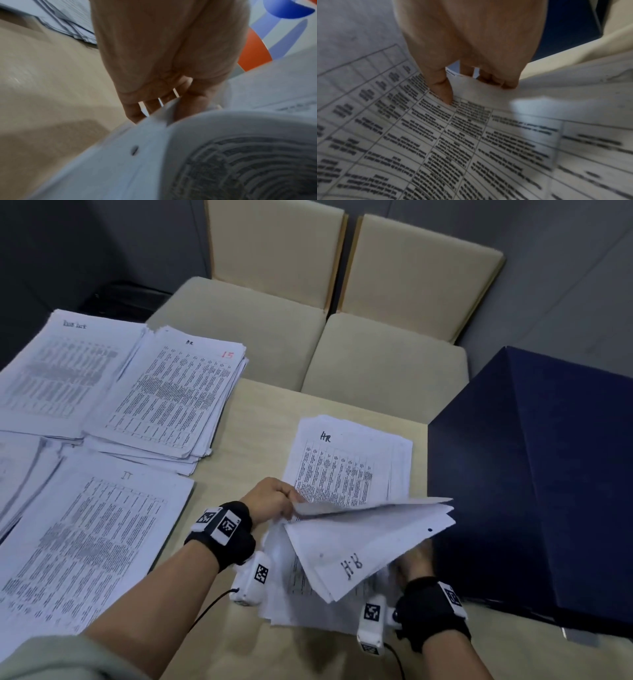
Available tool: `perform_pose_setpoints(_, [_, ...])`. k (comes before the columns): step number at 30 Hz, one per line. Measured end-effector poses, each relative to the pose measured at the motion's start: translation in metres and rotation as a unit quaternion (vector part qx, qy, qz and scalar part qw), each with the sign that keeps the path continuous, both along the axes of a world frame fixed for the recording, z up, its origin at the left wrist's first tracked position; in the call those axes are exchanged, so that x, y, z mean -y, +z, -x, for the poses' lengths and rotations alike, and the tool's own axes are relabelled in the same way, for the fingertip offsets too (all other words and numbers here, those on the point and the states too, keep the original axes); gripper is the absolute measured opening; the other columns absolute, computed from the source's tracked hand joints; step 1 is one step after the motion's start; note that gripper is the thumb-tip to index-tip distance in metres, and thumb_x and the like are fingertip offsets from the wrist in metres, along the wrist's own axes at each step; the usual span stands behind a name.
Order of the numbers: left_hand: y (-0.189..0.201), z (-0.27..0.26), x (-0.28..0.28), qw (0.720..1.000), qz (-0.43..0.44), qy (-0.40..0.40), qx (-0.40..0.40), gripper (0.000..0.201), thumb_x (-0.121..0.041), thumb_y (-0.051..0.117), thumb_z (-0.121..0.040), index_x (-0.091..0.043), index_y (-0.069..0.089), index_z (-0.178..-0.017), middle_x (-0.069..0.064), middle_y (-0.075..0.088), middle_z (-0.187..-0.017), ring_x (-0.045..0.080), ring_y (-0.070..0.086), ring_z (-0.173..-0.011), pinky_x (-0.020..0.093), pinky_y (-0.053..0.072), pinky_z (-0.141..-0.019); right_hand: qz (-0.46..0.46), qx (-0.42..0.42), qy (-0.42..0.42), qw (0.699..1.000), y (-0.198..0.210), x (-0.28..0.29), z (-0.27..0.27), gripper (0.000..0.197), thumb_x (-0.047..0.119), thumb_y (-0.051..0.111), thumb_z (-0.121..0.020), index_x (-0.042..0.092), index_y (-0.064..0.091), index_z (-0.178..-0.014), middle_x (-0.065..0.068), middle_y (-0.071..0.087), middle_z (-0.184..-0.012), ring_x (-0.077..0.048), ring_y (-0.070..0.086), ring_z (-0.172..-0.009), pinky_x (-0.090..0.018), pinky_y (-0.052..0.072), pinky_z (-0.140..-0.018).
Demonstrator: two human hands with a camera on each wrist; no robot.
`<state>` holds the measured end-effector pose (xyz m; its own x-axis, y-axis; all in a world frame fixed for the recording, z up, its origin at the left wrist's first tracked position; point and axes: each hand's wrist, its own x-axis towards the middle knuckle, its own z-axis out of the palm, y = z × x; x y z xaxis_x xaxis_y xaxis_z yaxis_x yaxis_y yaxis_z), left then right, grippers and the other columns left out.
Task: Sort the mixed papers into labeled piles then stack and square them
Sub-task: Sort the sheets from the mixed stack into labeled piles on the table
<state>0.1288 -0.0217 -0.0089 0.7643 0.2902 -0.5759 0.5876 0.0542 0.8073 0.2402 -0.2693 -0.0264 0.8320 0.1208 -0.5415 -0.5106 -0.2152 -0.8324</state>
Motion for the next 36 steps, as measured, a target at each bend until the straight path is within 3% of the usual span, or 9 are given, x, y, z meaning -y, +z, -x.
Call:
perform_pose_setpoints(2, [-0.004,-0.001,-0.002,0.998,-0.029,0.049,-0.002,0.028,0.018,0.048,-0.071,0.002,0.071,-0.072,0.004,0.073,-0.099,0.015,0.064,-0.095,0.031,0.051,-0.082,0.018,0.055,0.003,0.998,0.006,-0.005,-0.002,0.003,0.014,0.067,-0.076,0.012,0.068,-0.074,-0.007,0.068,-0.087,-0.026,0.063,-0.091,-0.035,0.05,-0.078])
perform_pose_setpoints(4, [-0.013,-0.005,-0.006,0.983,-0.153,0.096,-0.03,0.022,0.008,0.051,-0.082,-0.008,0.066,-0.084,0.003,0.068,-0.101,0.018,0.06,-0.092,0.025,0.047,-0.076,0.012,0.077,0.01,0.997,0.008,-0.003,-0.003,0.012,0.023,0.07,-0.067,0.018,0.073,-0.077,-0.006,0.072,-0.093,-0.027,0.065,-0.092,-0.038,0.05,-0.085])
perform_pose_setpoints(10, [-0.025,-0.014,-0.002,0.939,-0.313,0.059,-0.13,0.012,-0.019,0.071,-0.074,-0.018,0.061,-0.066,-0.001,0.067,-0.067,0.017,0.063,-0.066,0.022,0.041,-0.056,-0.021,0.069,-0.009,0.997,0.027,0.004,-0.006,0.012,0.003,0.066,-0.087,0.014,0.07,-0.088,-0.006,0.073,-0.096,-0.022,0.064,-0.093,-0.038,0.048,-0.092])
perform_pose_setpoints(15, [-0.02,-0.013,-0.002,0.926,-0.356,0.059,-0.112,0.013,-0.012,0.064,-0.081,-0.018,0.062,-0.07,0.003,0.067,-0.076,0.024,0.062,-0.074,0.026,0.045,-0.063,-0.053,0.083,-0.009,0.995,0.029,0.009,-0.008,0.016,-0.004,0.058,-0.086,0.011,0.063,-0.085,-0.005,0.067,-0.089,-0.021,0.059,-0.09,-0.035,0.045,-0.085])
perform_pose_setpoints(21, [-0.008,-0.006,0.003,0.851,-0.511,-0.034,-0.117,0.01,-0.016,0.045,-0.09,-0.015,0.056,-0.089,0.003,0.056,-0.081,0.03,0.058,-0.078,0.031,0.038,-0.062,-0.084,0.085,-0.033,0.992,0.02,0.006,-0.001,0.026,-0.007,0.051,-0.087,0.015,0.061,-0.079,0.005,0.068,-0.08,-0.019,0.06,-0.088,-0.033,0.045,-0.087])
perform_pose_setpoints(25, [-0.008,-0.009,0.004,0.91,-0.409,0.008,-0.069,0.022,-0.031,0.057,-0.092,-0.01,0.052,-0.099,0.009,0.064,-0.089,0.031,0.059,-0.081,0.031,0.041,-0.066,-0.096,0.086,-0.045,0.991,0.019,0.003,0.001,0.032,-0.008,0.047,-0.09,0.016,0.049,-0.068,0.006,0.057,-0.068,-0.015,0.051,-0.074,-0.029,0.039,-0.077])
perform_pose_setpoints(28, [-0.004,-0.012,0.004,0.916,-0.392,-0.016,-0.086,0.032,-0.036,0.073,-0.084,-0.018,0.048,-0.074,0.001,0.055,-0.07,0.027,0.058,-0.074,0.027,0.037,-0.061,-0.102,0.077,-0.041,0.991,0.02,0.002,0.0,0.034,-0.01,0.046,-0.089,0.016,0.044,-0.067,0.003,0.05,-0.069,-0.016,0.047,-0.072,-0.029,0.038,-0.078])
perform_pose_setpoints(32, [0.004,-0.01,0.003,0.905,-0.421,-0.047,-0.029,0.037,-0.016,0.066,-0.085,-0.02,0.04,-0.058,-0.003,0.048,-0.056,0.025,0.051,-0.064,0.027,0.032,-0.055,-0.113,0.071,-0.027,0.991,0.016,0.003,-0.002,0.031,-0.008,0.046,-0.088,0.016,0.057,-0.072,0.004,0.066,-0.072,-0.016,0.06,-0.077,-0.03,0.046,-0.077])
perform_pose_setpoints(36, [0.009,0.002,-0.001,0.973,-0.218,0.002,0.081,0.047,0.023,0.046,-0.07,-0.018,0.06,-0.053,-0.015,0.061,-0.048,-0.004,0.056,-0.052,0.008,0.036,-0.051,-0.116,0.056,-0.032,0.991,0.008,0.001,-0.009,0.035,-0.009,0.049,-0.088,0.015,0.06,-0.065,0.0,0.065,-0.072,-0.015,0.061,-0.073,-0.029,0.044,-0.078])
